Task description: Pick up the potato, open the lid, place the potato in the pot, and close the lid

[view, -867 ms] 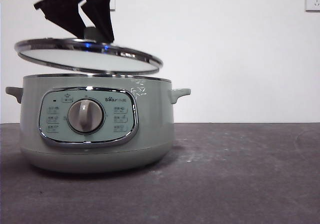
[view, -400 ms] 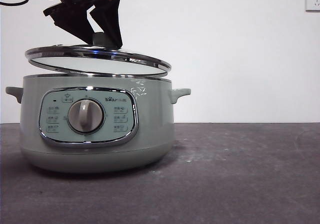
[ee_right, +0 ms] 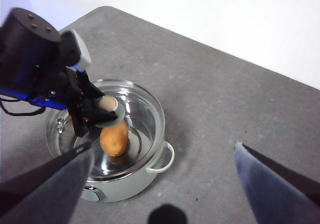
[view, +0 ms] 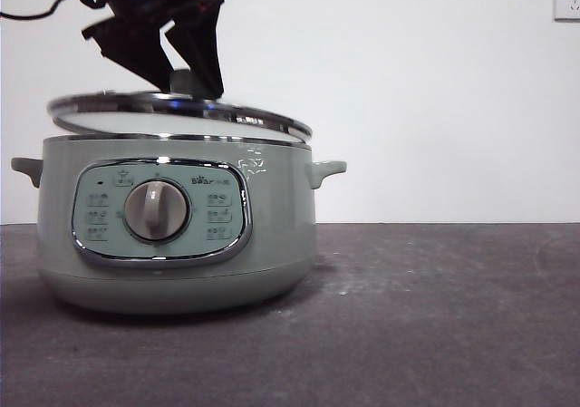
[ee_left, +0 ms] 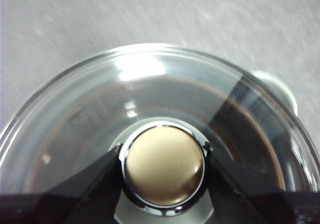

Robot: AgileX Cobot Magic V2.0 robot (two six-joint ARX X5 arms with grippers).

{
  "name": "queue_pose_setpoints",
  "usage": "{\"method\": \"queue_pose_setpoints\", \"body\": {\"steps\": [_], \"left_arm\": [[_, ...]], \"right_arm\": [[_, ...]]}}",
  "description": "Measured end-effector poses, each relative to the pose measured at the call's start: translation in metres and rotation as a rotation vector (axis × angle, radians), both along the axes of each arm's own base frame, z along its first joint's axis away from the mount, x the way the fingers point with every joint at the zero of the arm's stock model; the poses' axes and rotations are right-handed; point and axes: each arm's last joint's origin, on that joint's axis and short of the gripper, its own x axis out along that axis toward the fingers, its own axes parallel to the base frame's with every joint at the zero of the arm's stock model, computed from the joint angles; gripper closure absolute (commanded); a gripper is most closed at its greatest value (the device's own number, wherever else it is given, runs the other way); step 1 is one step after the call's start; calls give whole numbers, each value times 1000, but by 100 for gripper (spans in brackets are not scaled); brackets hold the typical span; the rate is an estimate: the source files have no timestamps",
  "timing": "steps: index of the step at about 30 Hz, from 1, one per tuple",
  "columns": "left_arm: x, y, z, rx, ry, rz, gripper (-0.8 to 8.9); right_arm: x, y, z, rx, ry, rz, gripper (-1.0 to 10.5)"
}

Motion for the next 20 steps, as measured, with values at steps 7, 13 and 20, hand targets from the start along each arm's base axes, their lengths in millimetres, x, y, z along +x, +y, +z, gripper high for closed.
{"method": "queue_pose_setpoints", "body": {"steps": [7, 13, 20], "left_arm": [[2, -1, -8, 22, 46, -2, 822], [2, -1, -7, 30, 58, -3, 814], [2, -1, -7, 30, 57, -2, 462]], "right_arm": [[0, 0, 0, 0, 0, 0, 479], [0, 0, 0, 0, 0, 0, 479], [0, 0, 0, -2, 2, 0, 479]]}}
